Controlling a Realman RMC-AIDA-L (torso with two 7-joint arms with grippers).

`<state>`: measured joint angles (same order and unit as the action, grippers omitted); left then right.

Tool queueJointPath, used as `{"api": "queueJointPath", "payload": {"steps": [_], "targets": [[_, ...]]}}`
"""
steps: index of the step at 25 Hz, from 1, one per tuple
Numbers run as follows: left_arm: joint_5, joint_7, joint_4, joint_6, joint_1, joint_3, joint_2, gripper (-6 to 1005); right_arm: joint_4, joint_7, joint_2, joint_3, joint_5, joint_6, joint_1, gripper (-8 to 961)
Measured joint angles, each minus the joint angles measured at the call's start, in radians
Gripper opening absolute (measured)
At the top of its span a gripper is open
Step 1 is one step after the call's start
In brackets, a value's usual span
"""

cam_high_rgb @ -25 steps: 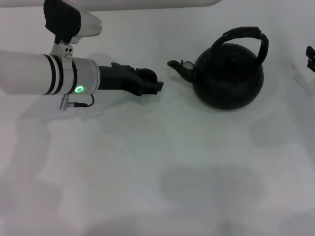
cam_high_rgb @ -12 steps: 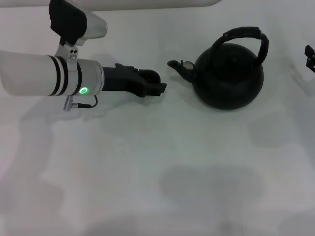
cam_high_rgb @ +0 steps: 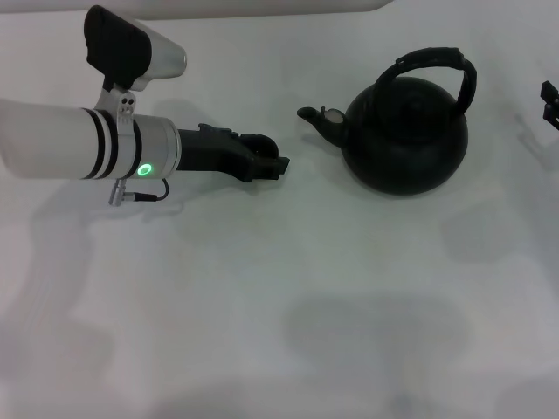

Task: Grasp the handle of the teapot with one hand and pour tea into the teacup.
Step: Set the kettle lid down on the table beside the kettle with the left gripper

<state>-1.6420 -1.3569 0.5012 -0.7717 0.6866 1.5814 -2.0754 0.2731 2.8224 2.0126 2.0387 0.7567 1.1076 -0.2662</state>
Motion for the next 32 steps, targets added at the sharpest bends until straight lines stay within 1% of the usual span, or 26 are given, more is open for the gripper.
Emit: {"api": "queueJointPath", "payload": {"steps": [24,32], "targets": [[-0.035,0.015,0.007,0.003,0.008,0.0,0.0,706,0.0,0.0,0.0,0.0,0.0,0.0,-0.002,816],[-0.041,0.012,0.016,0.003,0.008,-0.01,0.0,734,0.0,0.0,0.0,0.0,0.0,-0.001,-0.002,815]]}}
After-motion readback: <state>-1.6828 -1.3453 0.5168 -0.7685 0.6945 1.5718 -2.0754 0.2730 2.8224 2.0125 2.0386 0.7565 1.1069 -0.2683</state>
